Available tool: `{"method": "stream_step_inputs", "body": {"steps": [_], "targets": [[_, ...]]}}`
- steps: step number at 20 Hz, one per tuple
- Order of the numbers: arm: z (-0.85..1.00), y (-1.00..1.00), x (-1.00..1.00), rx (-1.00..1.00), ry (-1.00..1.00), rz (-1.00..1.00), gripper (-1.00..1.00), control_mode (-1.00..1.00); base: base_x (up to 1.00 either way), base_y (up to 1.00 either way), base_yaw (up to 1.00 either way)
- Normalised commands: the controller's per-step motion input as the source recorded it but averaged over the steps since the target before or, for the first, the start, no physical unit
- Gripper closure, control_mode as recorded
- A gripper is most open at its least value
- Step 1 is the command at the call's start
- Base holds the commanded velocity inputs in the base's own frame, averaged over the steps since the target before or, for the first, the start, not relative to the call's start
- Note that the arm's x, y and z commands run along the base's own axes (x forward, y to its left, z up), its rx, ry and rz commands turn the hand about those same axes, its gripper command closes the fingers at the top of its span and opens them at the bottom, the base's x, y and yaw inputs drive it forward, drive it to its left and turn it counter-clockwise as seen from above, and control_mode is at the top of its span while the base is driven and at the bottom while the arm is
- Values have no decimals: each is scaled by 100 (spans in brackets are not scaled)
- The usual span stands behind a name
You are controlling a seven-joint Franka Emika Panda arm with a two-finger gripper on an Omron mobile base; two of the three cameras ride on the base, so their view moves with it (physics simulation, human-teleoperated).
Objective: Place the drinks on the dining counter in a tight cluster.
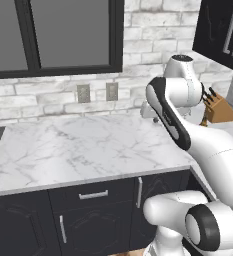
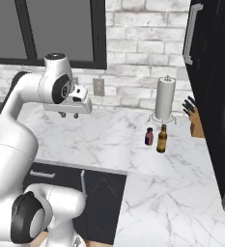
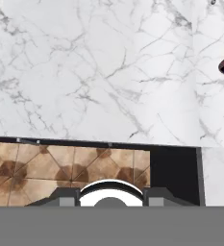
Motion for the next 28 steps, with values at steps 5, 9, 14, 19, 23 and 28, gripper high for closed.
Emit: {"method": "stream_step_inputs", "body": {"steps": [5, 9, 14, 19, 23, 28], "targets": [[7, 0, 0, 5, 0, 0, -100, -100, 0, 0, 0], [7, 0, 0, 4, 0, 0, -100, -100, 0, 0, 0], [7, 0, 0, 5, 0, 0, -100, -100, 0, 0, 0], [2, 0, 0, 4, 0, -1, -100, -100, 0, 0, 0], [3, -17, 11, 0, 0, -13, -100, -100, 0, 0, 0], [17, -43, 57, 0, 3, -13, -100, -100, 0, 0, 0]]}}
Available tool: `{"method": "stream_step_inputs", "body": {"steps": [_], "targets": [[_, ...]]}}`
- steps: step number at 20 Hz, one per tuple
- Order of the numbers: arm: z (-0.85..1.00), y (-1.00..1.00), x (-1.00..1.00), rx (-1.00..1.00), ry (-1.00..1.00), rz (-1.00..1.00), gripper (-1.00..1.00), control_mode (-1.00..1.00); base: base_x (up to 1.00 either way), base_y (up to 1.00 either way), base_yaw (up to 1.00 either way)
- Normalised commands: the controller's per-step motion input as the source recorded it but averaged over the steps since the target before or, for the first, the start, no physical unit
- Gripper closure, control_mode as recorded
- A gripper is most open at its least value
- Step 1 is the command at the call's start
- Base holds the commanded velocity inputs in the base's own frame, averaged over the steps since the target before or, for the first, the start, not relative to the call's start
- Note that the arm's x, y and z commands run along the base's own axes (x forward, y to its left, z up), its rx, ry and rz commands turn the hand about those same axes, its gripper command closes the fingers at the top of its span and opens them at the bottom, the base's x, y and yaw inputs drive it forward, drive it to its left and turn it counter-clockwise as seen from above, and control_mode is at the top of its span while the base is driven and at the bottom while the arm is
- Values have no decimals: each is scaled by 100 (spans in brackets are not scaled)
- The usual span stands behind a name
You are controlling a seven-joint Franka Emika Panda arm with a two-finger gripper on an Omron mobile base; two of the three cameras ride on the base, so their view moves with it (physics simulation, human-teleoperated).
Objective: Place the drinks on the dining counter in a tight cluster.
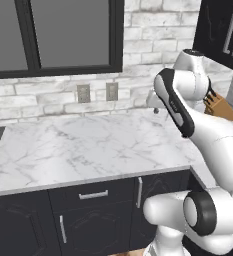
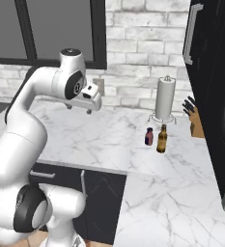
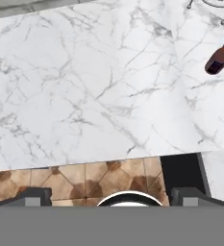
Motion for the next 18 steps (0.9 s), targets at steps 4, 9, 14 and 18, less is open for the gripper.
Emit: {"method": "stream_step_inputs", "body": {"steps": [4, 9, 14, 18], "targets": [[8, -77, 73, 0, 13, -16, -100, -100, 0, 0, 0], [-9, -98, 66, 0, 17, -18, -100, -100, 0, 0, 0], [-35, -63, 47, 0, 7, -16, -100, -100, 0, 0, 0], [-52, -19, 28, 0, 1, -19, -100, -100, 0, 0, 0]]}}
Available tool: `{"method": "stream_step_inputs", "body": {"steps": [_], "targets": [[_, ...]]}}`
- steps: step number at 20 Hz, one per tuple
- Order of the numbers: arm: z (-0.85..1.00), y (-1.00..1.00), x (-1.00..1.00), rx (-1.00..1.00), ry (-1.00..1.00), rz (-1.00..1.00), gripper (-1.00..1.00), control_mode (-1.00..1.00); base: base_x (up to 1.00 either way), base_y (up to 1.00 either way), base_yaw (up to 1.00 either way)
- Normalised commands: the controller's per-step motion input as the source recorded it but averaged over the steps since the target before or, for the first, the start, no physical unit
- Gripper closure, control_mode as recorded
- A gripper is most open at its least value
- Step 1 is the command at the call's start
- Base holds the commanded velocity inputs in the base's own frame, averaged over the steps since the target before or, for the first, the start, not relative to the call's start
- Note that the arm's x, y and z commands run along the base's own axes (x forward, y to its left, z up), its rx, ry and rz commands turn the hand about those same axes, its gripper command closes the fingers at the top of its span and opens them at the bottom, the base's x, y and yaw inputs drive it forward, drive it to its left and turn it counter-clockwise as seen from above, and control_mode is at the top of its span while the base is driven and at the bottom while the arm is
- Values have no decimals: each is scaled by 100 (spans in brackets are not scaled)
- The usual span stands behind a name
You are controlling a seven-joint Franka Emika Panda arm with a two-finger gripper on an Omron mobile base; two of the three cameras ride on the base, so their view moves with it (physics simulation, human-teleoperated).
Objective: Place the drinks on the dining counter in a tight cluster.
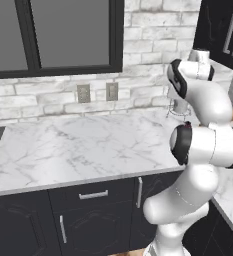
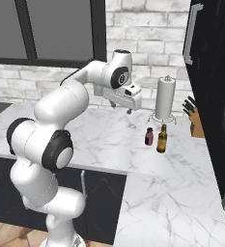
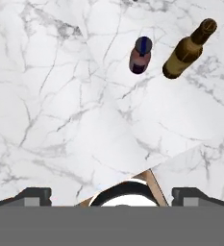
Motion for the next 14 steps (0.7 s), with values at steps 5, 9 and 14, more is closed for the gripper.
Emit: {"method": "stream_step_inputs", "body": {"steps": [5, 9, 14], "targets": [[-58, -2, 24, 0, 0, -18, -100, -100, 0, 0, 0], [-62, -3, 26, 0, 0, -17, -100, -100, 0, 0, 0], [-43, -10, 24, 0, 0, -17, -100, -100, 0, 0, 0]]}}
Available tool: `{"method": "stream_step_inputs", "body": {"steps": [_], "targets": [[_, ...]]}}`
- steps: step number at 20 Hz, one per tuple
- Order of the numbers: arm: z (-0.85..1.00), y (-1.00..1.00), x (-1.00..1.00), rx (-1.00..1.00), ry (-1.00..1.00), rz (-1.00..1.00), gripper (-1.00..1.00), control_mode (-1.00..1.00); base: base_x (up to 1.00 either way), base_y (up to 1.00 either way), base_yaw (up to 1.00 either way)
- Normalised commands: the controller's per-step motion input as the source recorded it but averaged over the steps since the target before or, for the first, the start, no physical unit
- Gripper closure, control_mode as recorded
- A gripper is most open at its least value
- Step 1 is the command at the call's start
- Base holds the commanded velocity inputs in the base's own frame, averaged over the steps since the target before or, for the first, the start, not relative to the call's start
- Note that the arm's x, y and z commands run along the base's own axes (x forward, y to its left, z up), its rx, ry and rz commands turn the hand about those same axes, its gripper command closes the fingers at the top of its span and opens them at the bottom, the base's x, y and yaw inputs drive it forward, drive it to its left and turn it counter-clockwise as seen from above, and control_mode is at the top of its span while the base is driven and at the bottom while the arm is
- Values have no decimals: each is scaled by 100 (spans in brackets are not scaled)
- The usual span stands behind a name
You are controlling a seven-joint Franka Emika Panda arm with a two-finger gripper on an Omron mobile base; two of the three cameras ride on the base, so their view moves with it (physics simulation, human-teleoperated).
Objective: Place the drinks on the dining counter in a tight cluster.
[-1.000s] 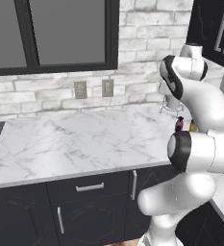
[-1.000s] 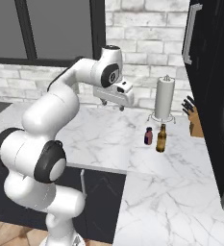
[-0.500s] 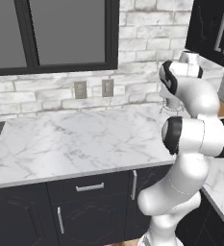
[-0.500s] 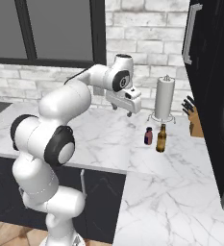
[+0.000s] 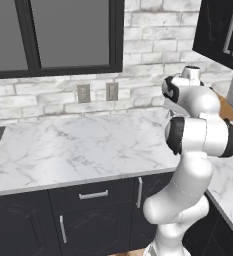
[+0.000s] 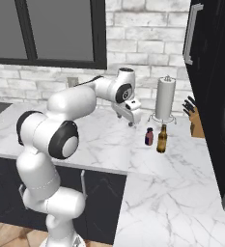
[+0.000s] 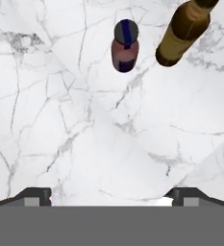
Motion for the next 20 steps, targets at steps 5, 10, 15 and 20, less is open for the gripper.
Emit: {"method": "stream_step_inputs", "body": {"steps": [5, 10, 15, 20], "targets": [[-5, -14, 17, 0, 1, -16, -100, -100, 0, 0, 0], [0, -21, 28, 0, 3, -16, -100, -100, 0, 0, 0], [-16, -27, 45, 0, 0, -15, -100, -100, 0, 0, 0], [-42, -31, 34, 0, 4, -11, -100, -100, 0, 0, 0]]}}
